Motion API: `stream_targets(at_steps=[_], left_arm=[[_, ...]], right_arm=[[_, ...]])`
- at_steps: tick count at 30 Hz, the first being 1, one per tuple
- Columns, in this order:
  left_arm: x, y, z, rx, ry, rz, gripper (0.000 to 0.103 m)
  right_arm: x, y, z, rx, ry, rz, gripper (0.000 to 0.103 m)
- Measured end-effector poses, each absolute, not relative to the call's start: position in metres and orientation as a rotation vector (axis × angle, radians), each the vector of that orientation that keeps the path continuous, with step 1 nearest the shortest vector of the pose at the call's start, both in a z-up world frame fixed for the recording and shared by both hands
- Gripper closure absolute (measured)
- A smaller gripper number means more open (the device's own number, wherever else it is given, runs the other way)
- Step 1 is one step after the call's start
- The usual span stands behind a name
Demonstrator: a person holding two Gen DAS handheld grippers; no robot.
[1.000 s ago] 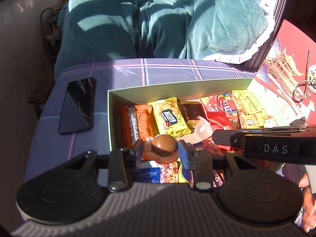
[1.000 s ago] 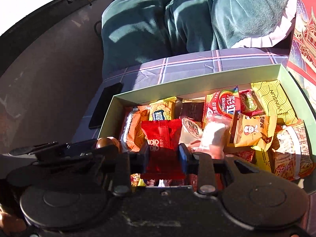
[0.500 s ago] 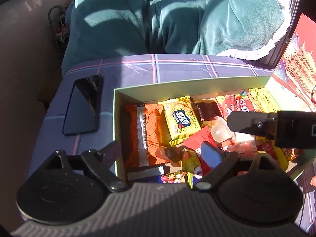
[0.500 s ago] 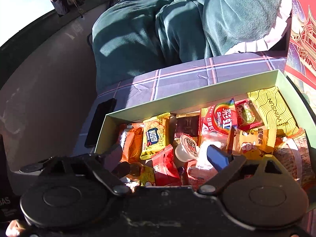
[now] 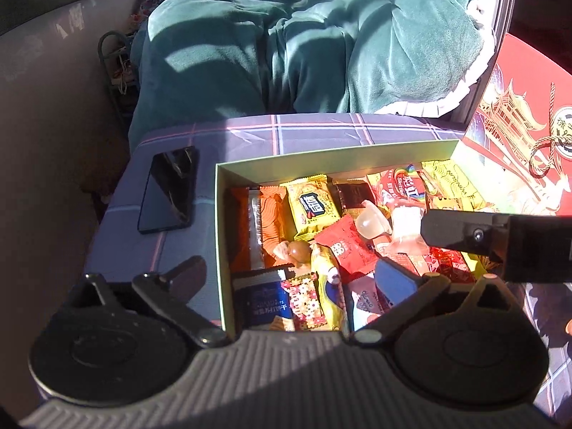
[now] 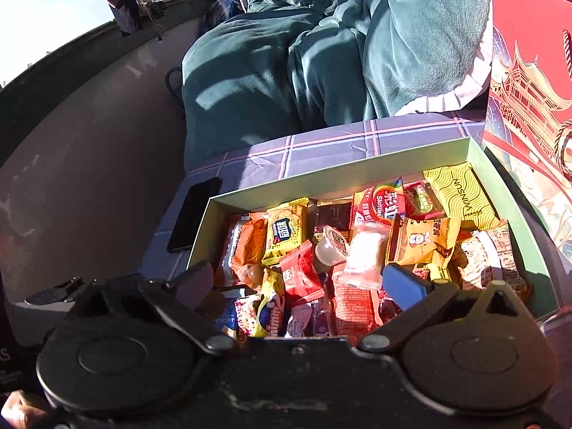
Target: Organize snacks
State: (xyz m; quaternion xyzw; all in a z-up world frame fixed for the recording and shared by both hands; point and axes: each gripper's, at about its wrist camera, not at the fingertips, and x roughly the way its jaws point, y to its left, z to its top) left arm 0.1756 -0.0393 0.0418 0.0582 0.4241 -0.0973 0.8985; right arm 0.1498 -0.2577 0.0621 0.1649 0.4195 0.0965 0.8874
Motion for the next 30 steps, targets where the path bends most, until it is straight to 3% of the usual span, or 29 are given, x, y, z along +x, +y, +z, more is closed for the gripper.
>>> stream_targets(at_steps=[13, 30], left_arm=[[0.111, -0.017, 0.059, 0.060, 0.859, -0.184, 0.001], [0.054, -0.006, 0.025, 0.000, 0.904, -0.125, 0.001]], right_arm=[[0.073, -0.270, 0.088, 0.298, 0.826, 0.172, 0.000], [0.002, -0.286, 0.059, 0.222, 0.920, 0.038, 0.000]])
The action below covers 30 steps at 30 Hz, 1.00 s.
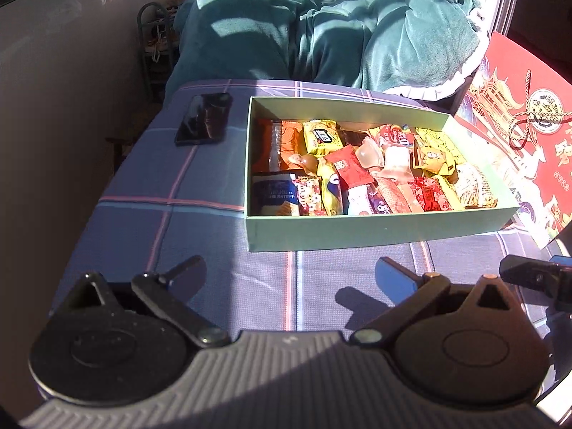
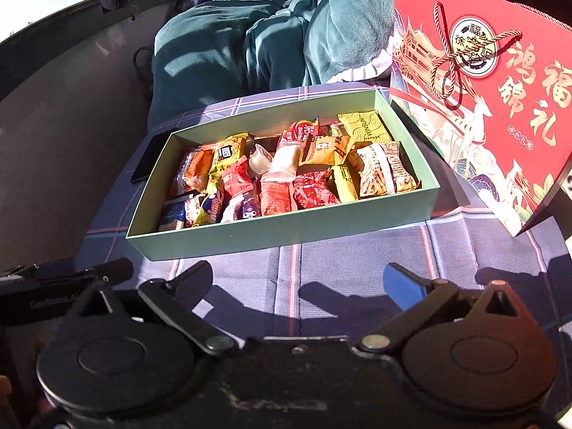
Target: Organize snacks
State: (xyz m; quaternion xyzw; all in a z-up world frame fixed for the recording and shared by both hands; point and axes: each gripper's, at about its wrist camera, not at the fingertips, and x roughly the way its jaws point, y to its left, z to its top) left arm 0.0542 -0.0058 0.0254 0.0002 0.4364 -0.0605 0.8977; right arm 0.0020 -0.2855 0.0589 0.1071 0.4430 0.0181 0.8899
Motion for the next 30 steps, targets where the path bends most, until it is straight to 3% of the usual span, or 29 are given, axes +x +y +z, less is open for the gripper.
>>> stream_targets(at_steps=[15, 30], left_arm=[[0.042, -0.009, -0.024, 0.021, 1.017, -0.104, 0.001], [0.050, -0.009, -0.032, 0.039, 1.038, -0.065, 0.000]], right_arm=[[-0.020, -0.294, 0.012, 0.172, 1.046, -0.063, 0.000], [-0.012, -0.303, 0.001, 0.175, 1.066, -0.104, 0.000]])
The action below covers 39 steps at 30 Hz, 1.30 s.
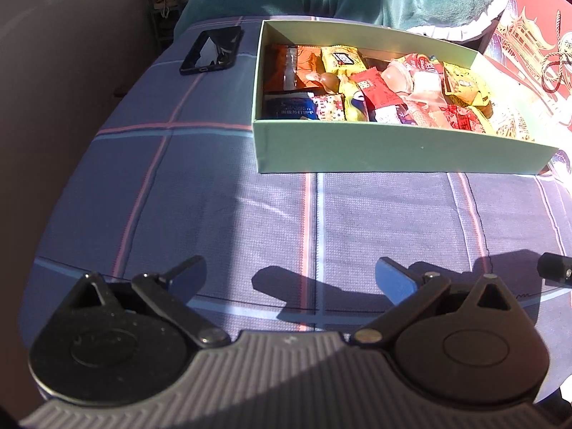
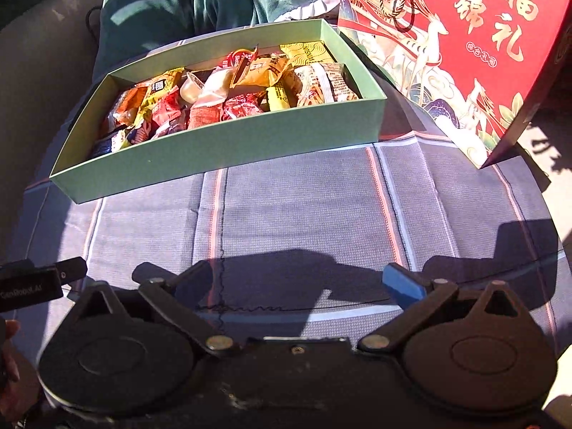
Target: Organize snacks
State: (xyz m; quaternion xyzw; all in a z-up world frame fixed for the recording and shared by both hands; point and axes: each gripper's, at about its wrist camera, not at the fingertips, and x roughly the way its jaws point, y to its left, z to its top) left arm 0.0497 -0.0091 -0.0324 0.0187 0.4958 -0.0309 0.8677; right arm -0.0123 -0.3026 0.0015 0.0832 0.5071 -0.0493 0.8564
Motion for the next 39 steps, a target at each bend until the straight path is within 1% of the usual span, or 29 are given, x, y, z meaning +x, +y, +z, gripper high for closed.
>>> stream_targets(at_steps=[39], left_arm=[[0.059, -0.010, -0.010, 0.024, 1.011, -0.039, 0.001]], right_arm=[[-0.004, -0.300, 0.029, 0.118, 0.989, -0.117, 0.000]])
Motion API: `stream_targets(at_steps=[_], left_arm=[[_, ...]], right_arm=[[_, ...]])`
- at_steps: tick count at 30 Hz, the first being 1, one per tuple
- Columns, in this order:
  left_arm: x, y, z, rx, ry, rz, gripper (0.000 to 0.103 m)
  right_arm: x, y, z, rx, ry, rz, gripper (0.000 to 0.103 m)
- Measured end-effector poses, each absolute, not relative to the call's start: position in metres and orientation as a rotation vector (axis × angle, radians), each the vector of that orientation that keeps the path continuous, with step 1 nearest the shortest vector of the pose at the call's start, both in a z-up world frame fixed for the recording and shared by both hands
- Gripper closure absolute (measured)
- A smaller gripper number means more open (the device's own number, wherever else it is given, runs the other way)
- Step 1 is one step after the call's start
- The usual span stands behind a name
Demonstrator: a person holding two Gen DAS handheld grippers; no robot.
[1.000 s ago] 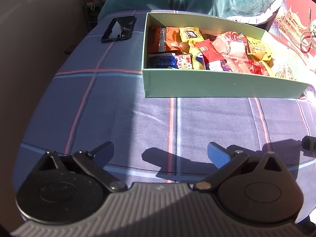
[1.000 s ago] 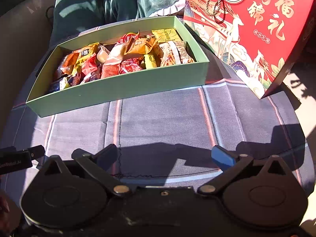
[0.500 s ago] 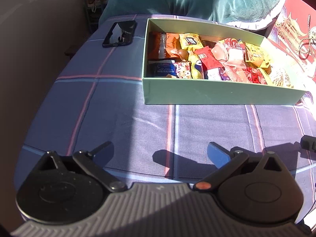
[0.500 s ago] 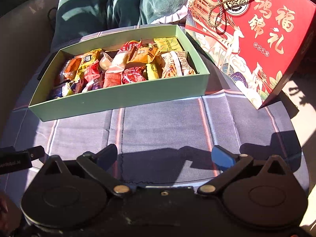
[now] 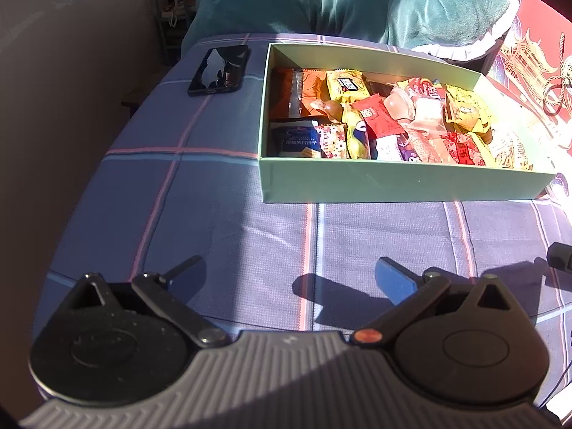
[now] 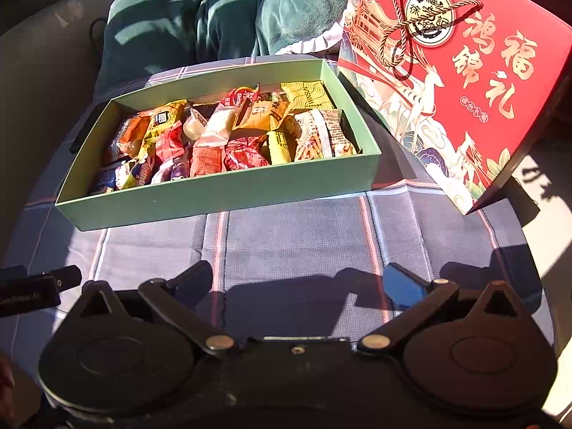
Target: Organize snacks
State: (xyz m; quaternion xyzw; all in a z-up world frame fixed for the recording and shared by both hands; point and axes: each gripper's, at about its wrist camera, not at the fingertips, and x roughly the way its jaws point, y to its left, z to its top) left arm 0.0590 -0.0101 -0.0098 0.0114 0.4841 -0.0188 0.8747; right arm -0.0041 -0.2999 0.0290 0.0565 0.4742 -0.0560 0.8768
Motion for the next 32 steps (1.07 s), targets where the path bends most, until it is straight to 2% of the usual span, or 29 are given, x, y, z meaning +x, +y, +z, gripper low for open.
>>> stream_targets(at_steps=[32], left_arm=[[0.0625, -0.0208, 0.0007, 0.095, 0.970, -0.048, 0.001]], right_arm=[[0.0013, -0.3063, 0.0304, 0.116, 0.976, -0.126, 0.000]])
